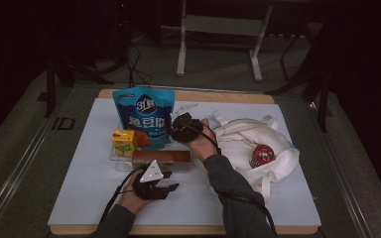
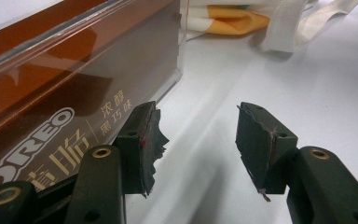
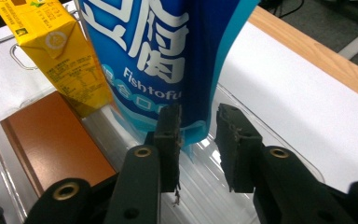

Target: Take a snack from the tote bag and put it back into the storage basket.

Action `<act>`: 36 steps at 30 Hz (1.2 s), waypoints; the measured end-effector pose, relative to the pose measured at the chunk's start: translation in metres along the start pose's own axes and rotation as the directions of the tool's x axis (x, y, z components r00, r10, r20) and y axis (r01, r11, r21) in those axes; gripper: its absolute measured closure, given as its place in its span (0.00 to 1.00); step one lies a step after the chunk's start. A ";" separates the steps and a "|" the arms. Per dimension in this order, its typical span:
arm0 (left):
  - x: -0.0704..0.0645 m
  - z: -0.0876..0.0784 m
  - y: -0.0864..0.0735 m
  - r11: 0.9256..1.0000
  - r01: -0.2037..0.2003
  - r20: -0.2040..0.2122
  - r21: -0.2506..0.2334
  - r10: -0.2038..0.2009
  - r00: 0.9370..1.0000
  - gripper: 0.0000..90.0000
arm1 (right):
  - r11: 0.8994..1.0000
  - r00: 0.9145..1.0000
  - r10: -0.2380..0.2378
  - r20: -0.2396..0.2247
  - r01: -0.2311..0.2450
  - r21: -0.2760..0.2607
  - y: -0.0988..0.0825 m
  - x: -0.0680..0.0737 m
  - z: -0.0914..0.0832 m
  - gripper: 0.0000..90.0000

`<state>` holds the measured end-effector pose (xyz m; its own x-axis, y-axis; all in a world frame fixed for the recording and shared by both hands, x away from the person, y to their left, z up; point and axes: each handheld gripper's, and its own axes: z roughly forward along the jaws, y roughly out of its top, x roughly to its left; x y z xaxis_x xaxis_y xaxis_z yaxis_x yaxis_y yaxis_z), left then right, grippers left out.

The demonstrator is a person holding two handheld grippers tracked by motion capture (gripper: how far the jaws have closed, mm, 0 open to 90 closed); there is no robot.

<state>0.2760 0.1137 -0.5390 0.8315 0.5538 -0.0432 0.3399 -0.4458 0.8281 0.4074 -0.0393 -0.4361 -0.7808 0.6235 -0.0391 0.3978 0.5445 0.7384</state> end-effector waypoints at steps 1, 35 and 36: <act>0.000 0.000 0.000 1.000 0.001 0.000 0.000 -0.001 1.000 0.54 | 1.000 1.000 -0.003 0.004 0.003 -0.003 0.000 0.000 0.000 0.76; 0.000 0.000 0.000 1.000 0.001 -0.002 0.001 -0.001 1.000 0.54 | 1.000 1.000 -0.008 0.017 0.009 -0.022 -0.011 -0.003 -0.014 0.67; 0.000 0.000 0.000 1.000 0.001 -0.002 0.001 -0.001 1.000 0.54 | 1.000 1.000 -0.012 0.017 0.012 -0.023 -0.011 -0.003 -0.015 0.67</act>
<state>0.2761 0.1136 -0.5390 0.8305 0.5555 -0.0425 0.3406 -0.4459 0.8278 0.3979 -0.0554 -0.4342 -0.7771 0.6266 -0.0592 0.3774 0.5392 0.7529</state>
